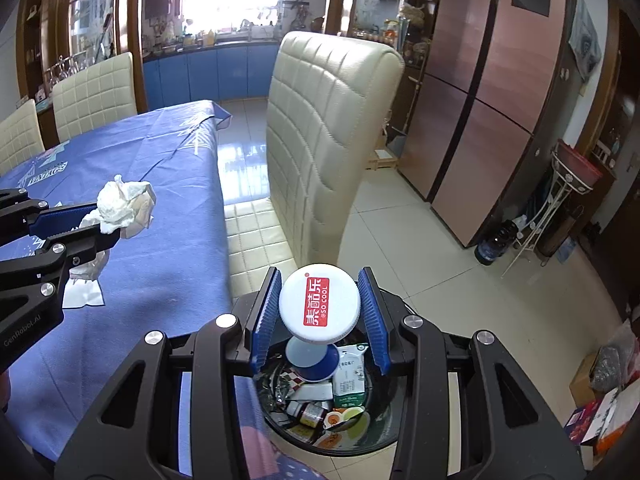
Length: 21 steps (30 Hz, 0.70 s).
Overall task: Collect trash
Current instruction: 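Carry both items to the bin and open the right gripper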
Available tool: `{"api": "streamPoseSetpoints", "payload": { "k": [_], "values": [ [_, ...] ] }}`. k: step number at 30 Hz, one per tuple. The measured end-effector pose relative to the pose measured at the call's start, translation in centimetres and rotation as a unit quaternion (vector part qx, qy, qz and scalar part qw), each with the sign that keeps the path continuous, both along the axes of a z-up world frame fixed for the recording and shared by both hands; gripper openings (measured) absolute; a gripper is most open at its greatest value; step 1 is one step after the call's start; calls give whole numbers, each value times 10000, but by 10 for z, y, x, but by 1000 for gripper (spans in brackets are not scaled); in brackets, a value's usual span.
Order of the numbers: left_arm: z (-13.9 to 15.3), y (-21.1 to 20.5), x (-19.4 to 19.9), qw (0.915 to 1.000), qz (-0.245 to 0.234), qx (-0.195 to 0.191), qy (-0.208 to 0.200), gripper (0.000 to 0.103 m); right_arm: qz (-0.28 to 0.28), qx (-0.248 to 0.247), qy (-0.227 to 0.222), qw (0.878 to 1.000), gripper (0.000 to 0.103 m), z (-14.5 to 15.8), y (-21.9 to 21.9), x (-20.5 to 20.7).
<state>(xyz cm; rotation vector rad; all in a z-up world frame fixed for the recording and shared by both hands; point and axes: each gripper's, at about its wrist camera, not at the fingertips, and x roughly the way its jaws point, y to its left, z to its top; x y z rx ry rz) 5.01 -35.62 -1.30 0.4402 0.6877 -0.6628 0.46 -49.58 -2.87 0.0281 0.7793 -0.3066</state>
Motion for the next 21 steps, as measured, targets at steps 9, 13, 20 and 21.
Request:
{"api": "streamPoseSetpoints", "payload": {
  "k": [9, 13, 20, 21],
  "values": [
    [-3, -32, -5, 9998, -195, 66, 8, 21, -180, 107, -52, 9998, 42, -3, -29, -6],
    [-4, -39, -6, 9997, -226, 91, 21, 21, -273, 156, -160, 9994, 43, 0, -38, -6],
    [-7, -51, -8, 9995, -288, 122, 70, 21, -720, -42, -460, 9963, 78, 4, -53, -16],
    [-7, -54, -10, 9994, -311, 125, 72, 21, -763, -64, -473, 9959, 78, 4, -56, -18]
  ]
}}
